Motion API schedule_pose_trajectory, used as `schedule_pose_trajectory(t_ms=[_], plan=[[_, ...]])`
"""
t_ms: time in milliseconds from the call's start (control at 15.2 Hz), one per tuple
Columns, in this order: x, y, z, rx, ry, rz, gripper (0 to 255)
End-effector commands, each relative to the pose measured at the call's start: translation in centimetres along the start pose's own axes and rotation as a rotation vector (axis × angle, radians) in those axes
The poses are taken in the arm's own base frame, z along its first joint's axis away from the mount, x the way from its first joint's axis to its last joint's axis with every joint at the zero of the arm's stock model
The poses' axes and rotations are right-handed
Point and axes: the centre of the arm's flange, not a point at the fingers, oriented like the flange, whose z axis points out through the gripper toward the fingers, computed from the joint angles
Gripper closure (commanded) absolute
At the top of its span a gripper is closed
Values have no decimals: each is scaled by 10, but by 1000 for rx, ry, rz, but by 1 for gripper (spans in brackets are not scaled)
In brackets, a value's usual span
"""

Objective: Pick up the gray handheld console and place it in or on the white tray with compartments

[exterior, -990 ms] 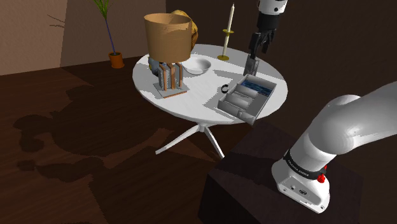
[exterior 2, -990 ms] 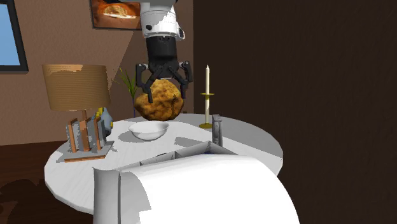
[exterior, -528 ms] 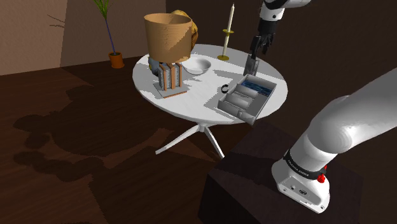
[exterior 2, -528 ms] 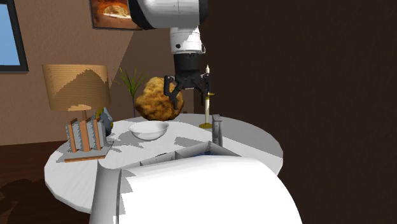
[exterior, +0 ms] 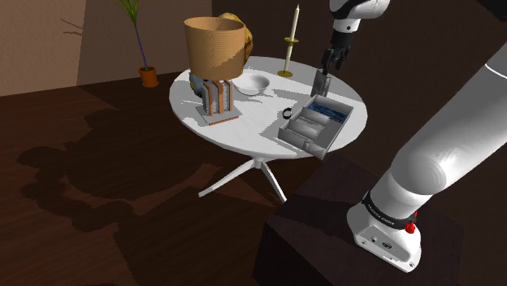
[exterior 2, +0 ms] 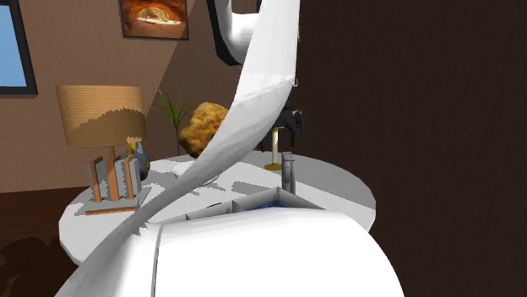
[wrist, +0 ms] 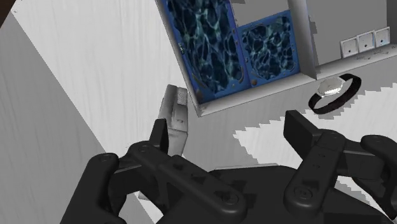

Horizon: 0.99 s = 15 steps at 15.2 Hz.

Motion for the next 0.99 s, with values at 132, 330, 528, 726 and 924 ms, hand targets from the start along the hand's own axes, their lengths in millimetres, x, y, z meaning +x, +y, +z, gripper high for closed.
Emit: schedule_pose_trajectory(t_ms=[132,330,528,726,924], plan=[[20,45,23,7,3,19,0],[26,57,34,9,4,24,0],[26,57,50,9,4,24,0],[26,56,69,9,4,24,0],[26,56,69,9,4,24,0]])
